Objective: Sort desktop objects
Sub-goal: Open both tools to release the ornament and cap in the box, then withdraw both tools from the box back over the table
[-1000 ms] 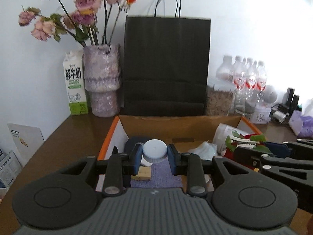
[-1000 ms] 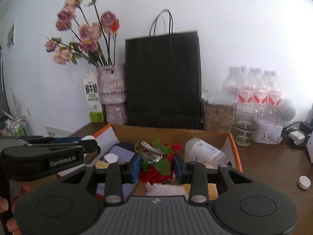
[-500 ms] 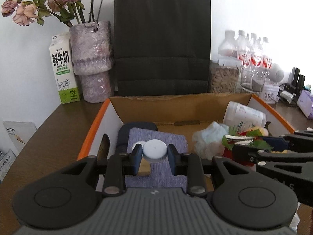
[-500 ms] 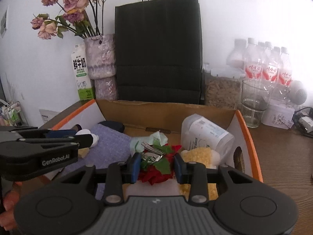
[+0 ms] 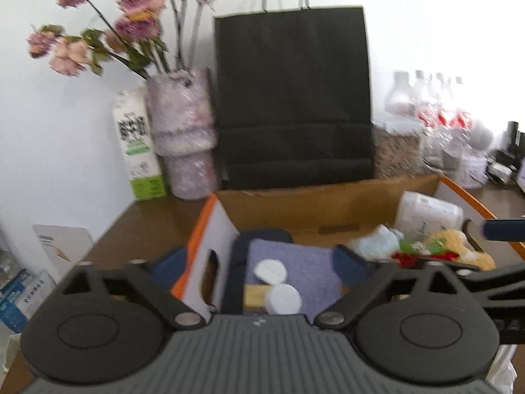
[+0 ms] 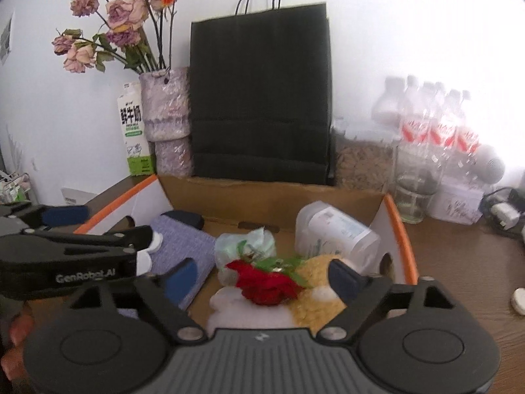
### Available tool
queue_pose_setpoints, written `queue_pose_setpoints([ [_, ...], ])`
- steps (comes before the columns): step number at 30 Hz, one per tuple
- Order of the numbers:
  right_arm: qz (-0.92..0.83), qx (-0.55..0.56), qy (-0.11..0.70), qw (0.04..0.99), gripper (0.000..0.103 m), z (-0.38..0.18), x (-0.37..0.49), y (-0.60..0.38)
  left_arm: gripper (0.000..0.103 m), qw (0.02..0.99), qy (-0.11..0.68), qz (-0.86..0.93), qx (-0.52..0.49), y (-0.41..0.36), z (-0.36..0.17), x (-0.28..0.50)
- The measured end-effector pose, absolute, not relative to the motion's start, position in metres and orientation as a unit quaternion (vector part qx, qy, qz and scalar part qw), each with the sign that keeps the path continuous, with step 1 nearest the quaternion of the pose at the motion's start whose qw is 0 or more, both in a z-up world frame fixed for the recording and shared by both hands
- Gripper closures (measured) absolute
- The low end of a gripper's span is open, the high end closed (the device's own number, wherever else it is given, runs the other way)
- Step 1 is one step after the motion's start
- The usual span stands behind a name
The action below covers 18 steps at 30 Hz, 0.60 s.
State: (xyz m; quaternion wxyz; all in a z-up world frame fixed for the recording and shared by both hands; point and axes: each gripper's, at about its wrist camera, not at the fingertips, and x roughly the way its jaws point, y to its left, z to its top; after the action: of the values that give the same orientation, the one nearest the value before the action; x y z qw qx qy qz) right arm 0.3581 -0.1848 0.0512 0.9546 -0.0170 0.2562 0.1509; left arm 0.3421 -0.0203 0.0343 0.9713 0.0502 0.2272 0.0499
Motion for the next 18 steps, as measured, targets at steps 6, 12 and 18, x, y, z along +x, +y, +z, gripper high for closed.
queue_pose_setpoints([
  [6,0.148,-0.016,0.26,0.954,0.0,0.061,0.355,-0.189,0.0,0.973,0.223,0.049,0.044,-0.019,0.042,0.338],
  [12,0.147,-0.017,0.255,0.956,0.0,0.066,0.351,-0.19,0.0,0.974,0.219,0.047,0.037,-0.019,0.046,0.334],
  [18,0.141,-0.016,0.233,0.962,0.0,0.08,0.335,-0.198,0.0,0.977,0.206,0.045,0.023,-0.015,0.058,0.318],
])
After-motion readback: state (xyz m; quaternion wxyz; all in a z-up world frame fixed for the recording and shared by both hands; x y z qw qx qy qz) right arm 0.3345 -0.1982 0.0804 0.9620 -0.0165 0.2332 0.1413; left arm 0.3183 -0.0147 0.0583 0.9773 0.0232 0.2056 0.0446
